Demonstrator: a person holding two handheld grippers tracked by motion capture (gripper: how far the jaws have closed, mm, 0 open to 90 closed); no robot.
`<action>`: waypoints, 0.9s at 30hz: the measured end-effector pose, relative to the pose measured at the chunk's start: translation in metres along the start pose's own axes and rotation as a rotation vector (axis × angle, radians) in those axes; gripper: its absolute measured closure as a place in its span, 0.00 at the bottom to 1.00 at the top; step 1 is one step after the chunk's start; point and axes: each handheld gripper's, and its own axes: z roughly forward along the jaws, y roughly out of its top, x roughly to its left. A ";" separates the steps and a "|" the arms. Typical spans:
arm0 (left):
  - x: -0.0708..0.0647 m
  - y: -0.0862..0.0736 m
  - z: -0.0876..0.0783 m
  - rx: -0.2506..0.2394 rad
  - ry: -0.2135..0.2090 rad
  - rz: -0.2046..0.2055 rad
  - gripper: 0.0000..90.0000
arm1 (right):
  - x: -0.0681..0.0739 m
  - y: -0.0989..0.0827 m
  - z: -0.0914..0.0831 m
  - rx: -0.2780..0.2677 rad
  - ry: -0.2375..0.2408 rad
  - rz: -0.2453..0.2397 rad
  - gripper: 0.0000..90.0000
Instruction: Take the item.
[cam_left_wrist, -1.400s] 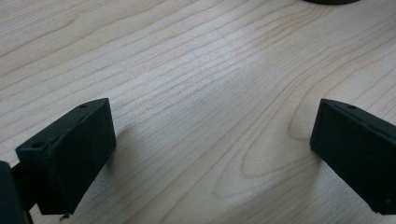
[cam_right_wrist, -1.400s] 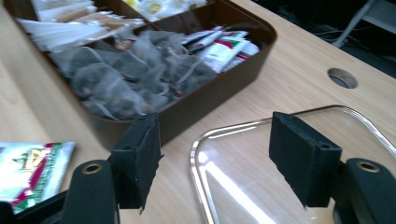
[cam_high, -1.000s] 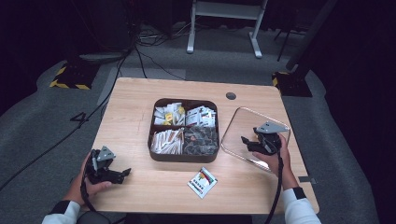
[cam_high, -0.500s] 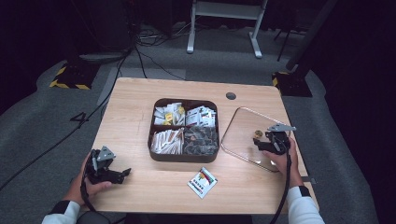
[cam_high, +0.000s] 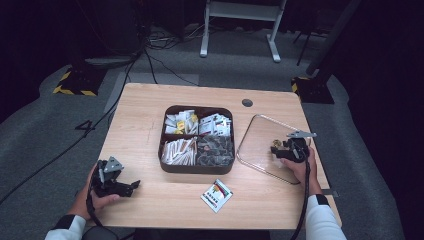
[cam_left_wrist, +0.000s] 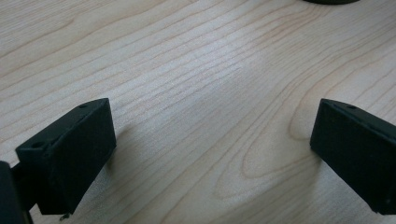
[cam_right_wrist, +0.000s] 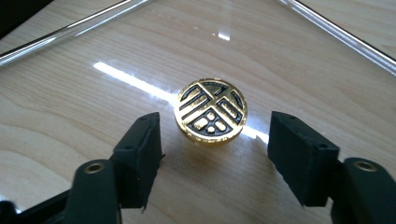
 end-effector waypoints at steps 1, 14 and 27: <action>0.000 0.000 0.000 0.000 0.000 0.000 0.00 | 0.000 0.000 0.001 -0.004 -0.001 -0.004 0.42; 0.000 0.000 0.000 0.001 -0.002 0.000 0.00 | -0.002 0.011 0.009 -0.003 0.005 -0.010 0.62; 0.000 0.000 0.000 0.000 -0.002 0.000 0.00 | -0.001 0.012 0.008 0.002 0.003 -0.042 0.65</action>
